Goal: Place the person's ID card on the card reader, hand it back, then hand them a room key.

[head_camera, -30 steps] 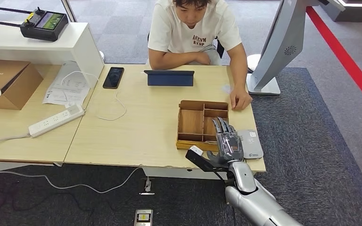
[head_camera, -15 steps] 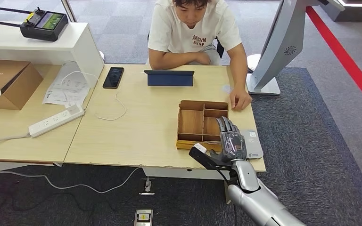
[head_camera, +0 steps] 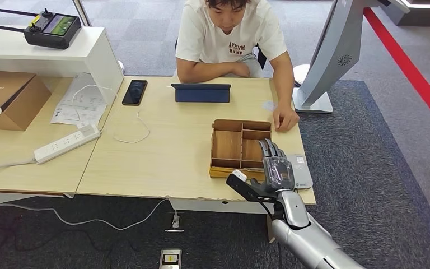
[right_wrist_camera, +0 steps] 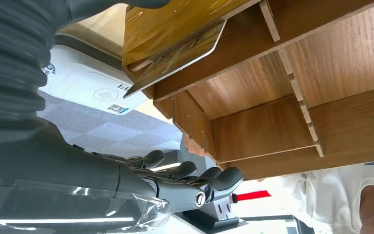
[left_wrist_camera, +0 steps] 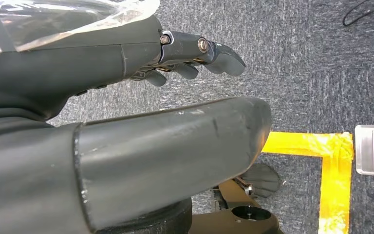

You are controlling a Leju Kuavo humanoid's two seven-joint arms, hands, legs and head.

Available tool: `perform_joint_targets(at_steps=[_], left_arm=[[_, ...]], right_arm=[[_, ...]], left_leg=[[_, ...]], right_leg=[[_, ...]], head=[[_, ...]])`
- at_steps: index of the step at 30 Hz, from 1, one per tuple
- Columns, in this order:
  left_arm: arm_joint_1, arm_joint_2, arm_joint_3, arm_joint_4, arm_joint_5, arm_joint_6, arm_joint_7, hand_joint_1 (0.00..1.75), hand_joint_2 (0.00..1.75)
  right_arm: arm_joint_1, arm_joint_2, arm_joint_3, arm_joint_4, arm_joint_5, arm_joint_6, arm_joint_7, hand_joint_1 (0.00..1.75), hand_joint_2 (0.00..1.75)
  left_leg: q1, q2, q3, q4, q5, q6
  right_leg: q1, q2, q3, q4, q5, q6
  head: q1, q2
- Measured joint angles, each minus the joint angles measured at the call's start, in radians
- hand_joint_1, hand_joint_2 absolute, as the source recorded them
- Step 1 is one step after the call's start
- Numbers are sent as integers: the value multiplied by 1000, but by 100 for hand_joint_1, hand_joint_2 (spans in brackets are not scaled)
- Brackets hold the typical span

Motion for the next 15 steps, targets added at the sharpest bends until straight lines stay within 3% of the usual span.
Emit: perform_joint_targets(at_steps=[4,6,7,9,10,11,15], left_arm=[[0,0,0,0,1,-1,4,0,0],[0,0,0,0,0,-3,5,0,0],[0,0,0,0,-1,-4,5,0,0],[0,0,0,0,-1,-8,6,0,0],[0,0,0,0,-1,-10,5,0,0],[0,0,0,0,-1,-11,5,0,0],[0,1,0,0,1,-12,3,0,0]], right_arm=[[0,-2,1,0,-2,0,1,0,175],[0,-2,1,0,-2,0,1,13,175],[0,-2,2,0,-3,1,1,38,175],[0,-1,2,0,-6,1,0,110,175],[0,-1,2,0,-9,2,-2,138,175],[0,-1,3,0,-12,2,-4,151,175],[0,-1,6,0,-27,3,-10,158,175]], left_leg=[[0,0,0,0,0,0],[0,0,0,0,0,0],[0,0,0,0,0,0],[0,0,0,0,0,0],[0,0,0,0,0,0],[0,0,0,0,0,0],[0,0,0,0,0,0]], right_leg=[[0,0,0,0,0,0],[0,0,0,0,0,0],[0,0,0,0,0,0],[0,0,0,0,0,0],[0,0,0,0,0,0],[0,0,0,0,0,0],[0,0,0,0,0,0]], head=[[0,0],[0,0],[0,0],[0,0],[0,0],[0,0],[0,0]])
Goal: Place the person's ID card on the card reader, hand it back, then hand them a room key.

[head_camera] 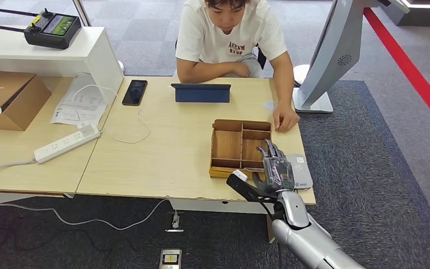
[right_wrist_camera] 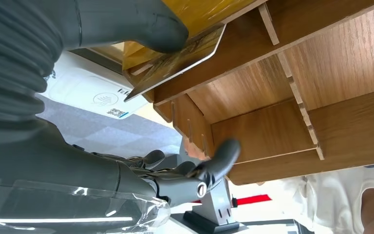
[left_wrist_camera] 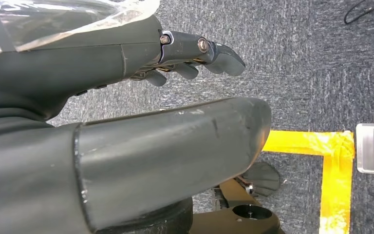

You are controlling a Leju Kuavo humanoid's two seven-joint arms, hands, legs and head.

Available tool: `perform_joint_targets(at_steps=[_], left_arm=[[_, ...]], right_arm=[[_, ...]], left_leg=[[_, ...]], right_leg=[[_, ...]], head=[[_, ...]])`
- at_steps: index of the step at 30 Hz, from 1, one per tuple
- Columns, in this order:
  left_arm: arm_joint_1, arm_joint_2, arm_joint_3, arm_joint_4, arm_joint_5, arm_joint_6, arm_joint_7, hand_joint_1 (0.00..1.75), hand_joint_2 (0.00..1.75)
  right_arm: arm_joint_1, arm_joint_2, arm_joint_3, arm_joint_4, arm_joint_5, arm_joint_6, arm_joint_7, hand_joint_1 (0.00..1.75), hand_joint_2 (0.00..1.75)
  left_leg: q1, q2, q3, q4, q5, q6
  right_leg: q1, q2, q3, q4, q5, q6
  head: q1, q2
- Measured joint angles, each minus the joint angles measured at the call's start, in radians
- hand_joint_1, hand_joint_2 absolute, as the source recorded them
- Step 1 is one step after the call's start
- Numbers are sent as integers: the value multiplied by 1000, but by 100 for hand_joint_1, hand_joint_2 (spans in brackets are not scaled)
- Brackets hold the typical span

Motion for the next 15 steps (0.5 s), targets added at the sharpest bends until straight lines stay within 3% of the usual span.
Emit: perform_joint_targets(at_steps=[15], left_arm=[[0,4,0,0,-2,-2,2,0,0]], right_arm=[[0,0,3,0,-9,0,0,152,175]], left_leg=[[0,0,0,0,0,0]], right_leg=[[0,0,0,0,0,0]], head=[[0,0]])
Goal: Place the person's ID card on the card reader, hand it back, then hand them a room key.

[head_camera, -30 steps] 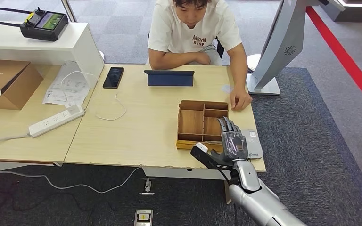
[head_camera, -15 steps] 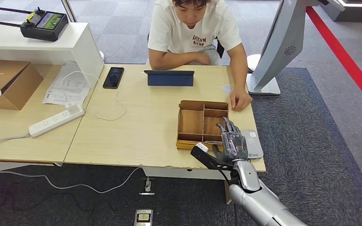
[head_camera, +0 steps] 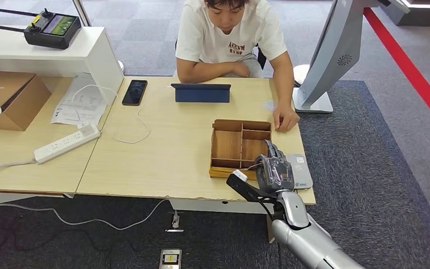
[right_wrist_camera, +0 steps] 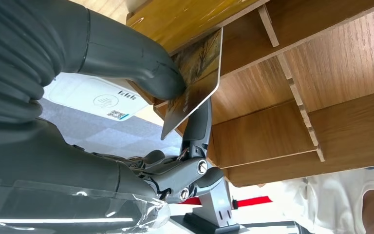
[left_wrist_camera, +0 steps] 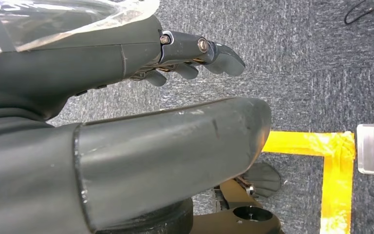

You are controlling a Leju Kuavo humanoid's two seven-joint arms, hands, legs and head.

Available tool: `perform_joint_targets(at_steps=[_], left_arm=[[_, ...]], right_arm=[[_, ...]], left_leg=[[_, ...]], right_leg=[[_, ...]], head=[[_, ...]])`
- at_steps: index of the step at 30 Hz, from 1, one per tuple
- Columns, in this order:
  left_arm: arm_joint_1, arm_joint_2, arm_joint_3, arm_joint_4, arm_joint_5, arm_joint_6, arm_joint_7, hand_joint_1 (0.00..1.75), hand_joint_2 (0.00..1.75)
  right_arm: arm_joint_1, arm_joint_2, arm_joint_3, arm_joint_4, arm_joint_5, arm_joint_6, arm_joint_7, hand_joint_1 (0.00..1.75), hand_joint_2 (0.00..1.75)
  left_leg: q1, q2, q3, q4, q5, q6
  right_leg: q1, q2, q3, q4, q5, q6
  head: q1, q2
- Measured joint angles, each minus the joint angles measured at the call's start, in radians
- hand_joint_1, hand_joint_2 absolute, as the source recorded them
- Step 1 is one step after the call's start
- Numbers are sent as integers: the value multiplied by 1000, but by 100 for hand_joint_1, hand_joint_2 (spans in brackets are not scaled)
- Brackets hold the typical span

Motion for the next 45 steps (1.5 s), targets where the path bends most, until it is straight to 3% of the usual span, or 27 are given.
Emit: perform_joint_targets(at_steps=[6,10,19,26,34,40,45], left_arm=[[0,0,0,0,1,0,-5,0,0],[0,0,0,0,3,0,-6,0,0],[0,0,0,0,14,2,-10,0,0],[2,-1,0,0,26,4,-16,0,0],[2,-2,0,1,17,5,-16,0,0],[-11,-2,-8,0,-24,0,1,0,0],[-41,0,-23,0,-61,-12,33,0,0]], right_arm=[[0,0,2,0,-2,0,0,159,175],[0,0,5,-4,-6,-17,0,175,175],[-1,-13,5,-120,48,-49,40,175,175],[-11,-44,-16,-332,157,12,104,175,175],[-41,-72,-49,-534,195,80,126,175,175],[-130,-64,-47,-546,188,176,123,175,175],[-247,-27,-27,-460,160,244,114,175,175]], left_leg=[[0,0,0,0,0,0],[0,0,0,0,0,0],[0,0,0,0,0,0],[0,0,0,0,0,0],[0,0,0,0,0,0],[0,0,0,0,1,-1],[0,0,-1,0,3,0]], right_leg=[[0,0,0,0,0,0],[0,0,0,0,0,0],[0,0,0,0,0,0],[0,0,0,0,0,0],[0,0,0,0,0,0],[0,0,0,0,1,0],[0,0,0,0,2,0]], head=[[0,0],[0,0],[0,0],[0,0],[0,0],[0,0],[0,0]])
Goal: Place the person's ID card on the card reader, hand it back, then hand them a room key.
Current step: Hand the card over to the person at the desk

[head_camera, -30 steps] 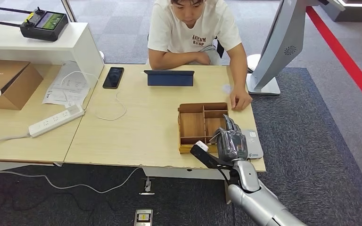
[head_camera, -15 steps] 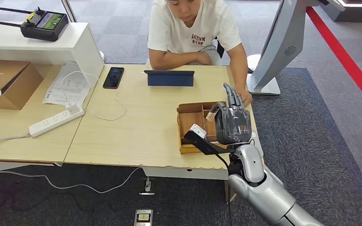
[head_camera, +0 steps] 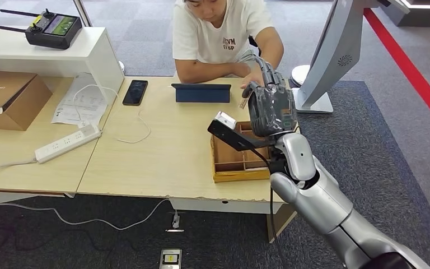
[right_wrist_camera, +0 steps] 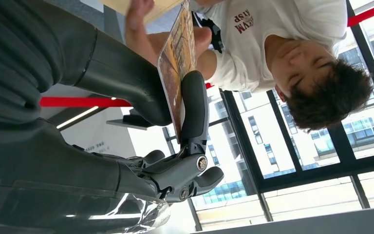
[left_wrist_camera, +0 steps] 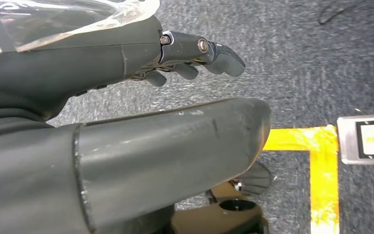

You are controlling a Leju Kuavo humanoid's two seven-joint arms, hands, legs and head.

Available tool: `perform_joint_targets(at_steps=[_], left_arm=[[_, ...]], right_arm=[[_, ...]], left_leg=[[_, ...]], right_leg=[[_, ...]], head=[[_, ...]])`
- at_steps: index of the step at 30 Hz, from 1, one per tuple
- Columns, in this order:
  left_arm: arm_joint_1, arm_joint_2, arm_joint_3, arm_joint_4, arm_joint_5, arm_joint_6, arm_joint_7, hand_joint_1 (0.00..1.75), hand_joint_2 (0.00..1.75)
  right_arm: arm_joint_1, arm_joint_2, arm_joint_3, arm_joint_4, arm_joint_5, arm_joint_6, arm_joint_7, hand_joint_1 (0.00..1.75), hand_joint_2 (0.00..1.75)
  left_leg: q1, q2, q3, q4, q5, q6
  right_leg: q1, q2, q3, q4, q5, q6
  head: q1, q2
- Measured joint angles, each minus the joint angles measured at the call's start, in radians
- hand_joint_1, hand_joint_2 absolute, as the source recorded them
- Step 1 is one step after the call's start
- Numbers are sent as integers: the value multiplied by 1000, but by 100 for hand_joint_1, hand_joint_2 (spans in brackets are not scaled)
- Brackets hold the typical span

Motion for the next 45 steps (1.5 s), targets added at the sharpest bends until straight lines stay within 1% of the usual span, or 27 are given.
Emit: perform_joint_targets(at_steps=[5,9,14,21,22,25,26,30,36,40,44,45], left_arm=[[-21,0,-10,0,-25,-2,18,0,0],[-30,0,-12,0,-41,-3,33,0,0],[-31,0,-17,0,-50,-3,40,0,0],[-31,1,-24,0,-54,-6,50,0,0],[-31,1,-25,0,-55,-7,51,0,0],[-31,1,-25,0,-58,-7,51,0,0],[-30,1,-25,0,-60,-7,51,0,0],[-30,2,-25,0,-73,-7,50,0,0],[-27,3,-25,0,-74,-4,43,0,0],[-16,4,-20,0,-66,2,23,0,0],[5,4,-2,0,-49,11,0,0,0],[11,5,1,0,-45,13,-5,0,0]], right_arm=[[-95,48,32,138,-17,43,-8,175,175],[-147,84,56,247,-35,52,-10,175,175],[-184,114,79,363,-49,61,-12,175,175],[-213,142,101,469,-58,53,-31,175,175],[-216,147,105,481,-60,48,-36,154,175],[-229,161,115,516,-69,28,-48,23,175],[-233,165,118,525,-72,21,-51,0,175],[-247,178,132,557,-88,-26,-64,0,175],[-259,183,144,559,-163,-126,-132,0,175],[-250,166,129,481,-285,-189,-187,0,0],[-197,117,83,307,-393,-242,-215,0,175],[-179,101,68,255,-406,-253,-215,0,175]], left_leg=[[0,0,0,0,0,0],[0,0,0,0,0,0],[0,0,0,0,0,0],[0,0,-1,0,0,0],[0,0,-1,0,0,0],[0,0,-1,0,0,0],[0,0,-1,0,0,0],[0,0,-1,0,0,0],[0,0,-1,0,0,0],[0,0,-1,1,0,0],[0,0,-1,1,0,0],[0,0,-1,1,0,0]], right_leg=[[0,0,0,0,0,0],[0,0,0,0,0,0],[0,0,0,0,0,0],[0,0,-1,0,0,0],[0,0,-1,0,0,0],[0,0,-2,0,0,0],[0,0,-2,0,0,0],[0,0,-2,0,0,0],[0,0,-2,0,0,0],[0,0,-2,0,0,0],[0,0,-2,0,0,0],[0,0,-2,0,0,0]], head=[[0,0],[0,0],[0,0],[0,0],[0,0],[0,0],[0,0],[0,0],[0,0],[0,0],[0,0],[0,0]])
